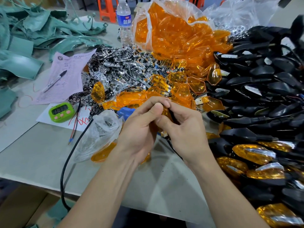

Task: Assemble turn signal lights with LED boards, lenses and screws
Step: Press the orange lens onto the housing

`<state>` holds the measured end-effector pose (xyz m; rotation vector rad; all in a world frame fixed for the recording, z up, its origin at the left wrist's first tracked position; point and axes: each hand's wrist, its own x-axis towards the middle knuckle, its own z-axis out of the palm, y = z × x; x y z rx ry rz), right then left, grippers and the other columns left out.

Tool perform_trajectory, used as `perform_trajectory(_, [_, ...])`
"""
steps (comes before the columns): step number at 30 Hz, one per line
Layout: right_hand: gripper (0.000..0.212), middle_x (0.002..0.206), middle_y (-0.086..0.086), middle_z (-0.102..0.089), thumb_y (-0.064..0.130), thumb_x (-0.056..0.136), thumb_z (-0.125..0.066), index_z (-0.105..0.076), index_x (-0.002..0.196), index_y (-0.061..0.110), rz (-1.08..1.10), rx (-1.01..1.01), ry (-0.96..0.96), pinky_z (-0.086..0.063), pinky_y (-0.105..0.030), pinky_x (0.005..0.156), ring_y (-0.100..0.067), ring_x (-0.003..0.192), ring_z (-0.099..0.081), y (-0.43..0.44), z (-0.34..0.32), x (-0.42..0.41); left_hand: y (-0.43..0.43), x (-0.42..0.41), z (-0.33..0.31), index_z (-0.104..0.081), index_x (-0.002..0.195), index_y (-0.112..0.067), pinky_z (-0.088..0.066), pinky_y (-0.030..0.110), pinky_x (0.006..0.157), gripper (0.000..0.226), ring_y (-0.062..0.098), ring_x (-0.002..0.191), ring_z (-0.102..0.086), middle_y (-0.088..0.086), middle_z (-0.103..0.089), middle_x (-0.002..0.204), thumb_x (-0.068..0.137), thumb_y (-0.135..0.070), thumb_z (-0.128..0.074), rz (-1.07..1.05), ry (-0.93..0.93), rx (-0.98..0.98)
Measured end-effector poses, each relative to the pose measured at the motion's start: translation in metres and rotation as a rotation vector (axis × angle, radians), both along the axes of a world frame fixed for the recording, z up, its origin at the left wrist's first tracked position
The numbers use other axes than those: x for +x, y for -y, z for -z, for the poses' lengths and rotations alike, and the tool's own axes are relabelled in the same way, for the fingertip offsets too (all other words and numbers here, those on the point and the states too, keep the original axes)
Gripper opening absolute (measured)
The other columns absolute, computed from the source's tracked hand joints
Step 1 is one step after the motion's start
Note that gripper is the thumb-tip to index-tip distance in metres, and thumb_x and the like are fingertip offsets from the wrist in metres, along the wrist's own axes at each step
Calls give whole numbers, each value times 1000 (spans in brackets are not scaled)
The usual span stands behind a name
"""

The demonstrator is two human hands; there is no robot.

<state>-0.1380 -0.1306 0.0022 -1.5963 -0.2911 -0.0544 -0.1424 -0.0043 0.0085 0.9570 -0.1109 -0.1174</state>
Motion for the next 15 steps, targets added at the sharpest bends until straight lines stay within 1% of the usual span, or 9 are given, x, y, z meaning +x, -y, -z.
perform_trajectory(2, [25, 105, -5, -79, 16, 91, -77, -80, 113, 26, -16, 48, -6, -60, -48, 93, -24, 102, -74, 2, -3, 1, 3, 1, 0, -77, 89, -19, -51, 29, 80, 17, 21, 96, -62, 4, -70, 104, 92, -20, -60, -39, -7, 53])
perform_trajectory(4, [23, 98, -17, -76, 15, 88, -76, -81, 105, 30, -7, 152, -34, -60, -51, 89, -35, 91, -71, 3, -8, 0, 5, 2, 0, -77, 110, -21, -53, 22, 67, 24, 14, 90, -66, 1, -74, 112, 92, -25, -61, -72, -27, 105])
perform_trajectory(5, [22, 98, -18, -76, 13, 87, -76, -81, 104, 24, -3, 242, -76, -59, -50, 90, -33, 90, -70, 5, -10, 1, 4, 2, 0, -72, 123, -23, -54, 21, 67, 33, 11, 91, -69, -1, -74, 117, 93, -27, -61, -71, -36, 113])
perform_trajectory(7, [22, 101, -16, -75, 16, 85, -76, -78, 106, 12, 2, 445, -228, -55, -51, 95, -30, 97, -68, 9, -14, 5, 0, 0, 6, -59, 140, -26, -55, 19, 81, 45, 7, 111, -69, -6, -72, 130, 95, -25, -62, -34, 15, 208])
perform_trajectory(8, [29, 105, -16, -73, 19, 82, -74, -77, 109, 8, 6, 524, -307, -54, -51, 96, -32, 99, -67, 13, -15, 6, -1, -2, 8, -56, 143, -26, -53, 18, 90, 48, 6, 121, -66, -8, -70, 134, 96, -22, -63, -6, 63, 306])
perform_trajectory(9, [37, 107, -18, -71, 21, 79, -73, -75, 112, 6, 17, 568, -367, -55, -49, 95, -33, 99, -66, 16, -16, 7, -1, -5, 11, -55, 145, -26, -50, 17, 96, 50, 5, 125, -63, -10, -69, 134, 96, -21, -65, 16, 104, 409])
perform_trajectory(11, [53, 113, -22, -70, 25, 74, -74, -72, 122, 3, 71, 598, -445, -55, -50, 98, -33, 100, -65, 18, -19, 8, 4, -8, 11, -58, 143, -33, -48, 16, 96, 49, 3, 118, -66, -14, -73, 124, 95, -32, -67, -19, 99, 586])
perform_trajectory(13, [62, 121, -22, -71, 27, 71, -75, -69, 127, 2, 133, 612, -461, -50, -55, 107, -32, 105, -66, 18, -19, 9, 11, -9, 8, -61, 136, -42, -46, 9, 82, 43, -4, 101, -68, -20, -75, 108, 93, -46, -62, -130, 86, 770])
perform_trajectory(15, [53, 119, -16, -73, 27, 76, -72, -71, 124, 5, 111, 614, -423, -53, -55, 106, -27, 104, -68, 17, -16, 9, 16, -11, 6, -60, 130, -46, -47, 15, 75, 39, -3, 93, -66, -20, -73, 99, 92, -54, -58, -204, 109, 931])
